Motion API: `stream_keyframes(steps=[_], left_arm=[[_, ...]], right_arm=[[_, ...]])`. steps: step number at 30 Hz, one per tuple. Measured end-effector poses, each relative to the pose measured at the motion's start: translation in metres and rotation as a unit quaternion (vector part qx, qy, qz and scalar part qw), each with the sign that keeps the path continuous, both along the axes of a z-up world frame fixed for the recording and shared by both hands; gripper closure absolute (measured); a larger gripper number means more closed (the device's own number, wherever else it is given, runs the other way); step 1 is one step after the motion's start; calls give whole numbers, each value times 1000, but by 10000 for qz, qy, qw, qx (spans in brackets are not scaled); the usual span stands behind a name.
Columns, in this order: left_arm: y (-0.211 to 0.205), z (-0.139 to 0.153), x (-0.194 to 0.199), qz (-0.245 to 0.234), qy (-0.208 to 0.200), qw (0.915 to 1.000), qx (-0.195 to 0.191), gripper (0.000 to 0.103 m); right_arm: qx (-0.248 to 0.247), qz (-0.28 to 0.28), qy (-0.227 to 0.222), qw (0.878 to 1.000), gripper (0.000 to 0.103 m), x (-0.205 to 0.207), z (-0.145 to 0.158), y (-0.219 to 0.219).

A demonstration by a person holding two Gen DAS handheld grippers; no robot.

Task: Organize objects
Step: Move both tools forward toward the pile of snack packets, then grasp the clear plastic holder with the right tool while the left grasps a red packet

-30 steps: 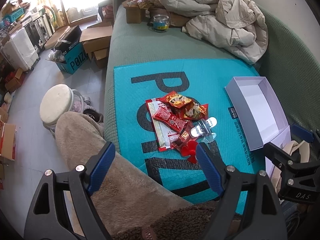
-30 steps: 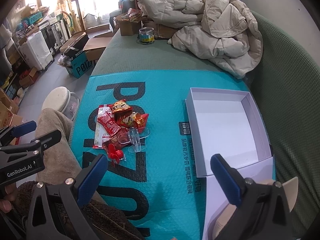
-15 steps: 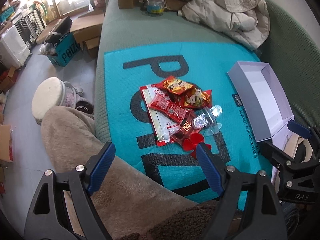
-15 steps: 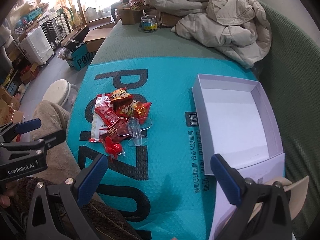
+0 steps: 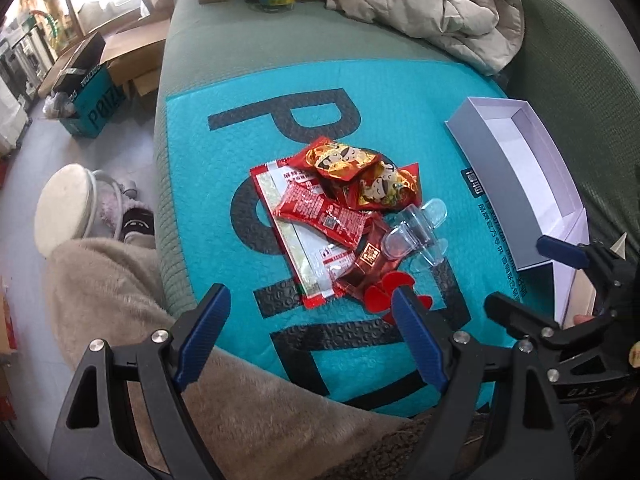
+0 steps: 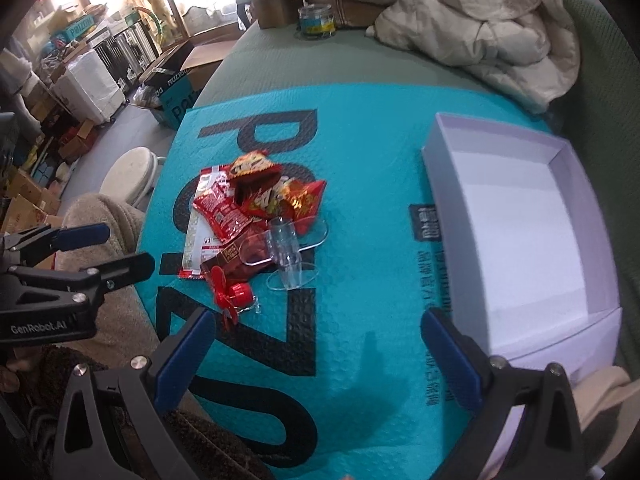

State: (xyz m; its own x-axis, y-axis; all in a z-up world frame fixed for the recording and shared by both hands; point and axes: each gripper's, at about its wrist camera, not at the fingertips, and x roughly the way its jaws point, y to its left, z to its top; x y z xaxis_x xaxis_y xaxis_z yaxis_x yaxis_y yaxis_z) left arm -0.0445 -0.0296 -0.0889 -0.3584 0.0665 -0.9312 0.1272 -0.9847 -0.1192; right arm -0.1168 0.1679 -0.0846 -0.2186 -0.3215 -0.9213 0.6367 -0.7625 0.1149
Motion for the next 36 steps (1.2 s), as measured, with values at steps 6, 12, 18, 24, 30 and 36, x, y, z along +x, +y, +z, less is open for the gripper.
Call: stream_keyframes(steps=[6,12,18,24,30,36], left_arm=[[-1,-11,-11,-122,-184,9997,67,21],[-7,-17,-22,-237,-204,9995,-55,21],[-13,-29,-33,-356,-323,9984,306,21],[-17,-39,-44,-411,-422,9974,419,21],[-18,-48,-57,-522,-448,9964,504,21],[-20,-58,-68,-505,-502,9961,520,21]], right_arm=[[-8,-81,-269,9996,0,-8,-18,-5],[202,107,-86,9997,1,-12,-26,-20],[197,217,-204,9994,7,-23,-38,-37],[374,438,-235,9981,26,-25,-53,-53],[562,550,-141,9968,38,-28,-61,-64],[687,426,-84,9967,64,-37,-60,-63]])
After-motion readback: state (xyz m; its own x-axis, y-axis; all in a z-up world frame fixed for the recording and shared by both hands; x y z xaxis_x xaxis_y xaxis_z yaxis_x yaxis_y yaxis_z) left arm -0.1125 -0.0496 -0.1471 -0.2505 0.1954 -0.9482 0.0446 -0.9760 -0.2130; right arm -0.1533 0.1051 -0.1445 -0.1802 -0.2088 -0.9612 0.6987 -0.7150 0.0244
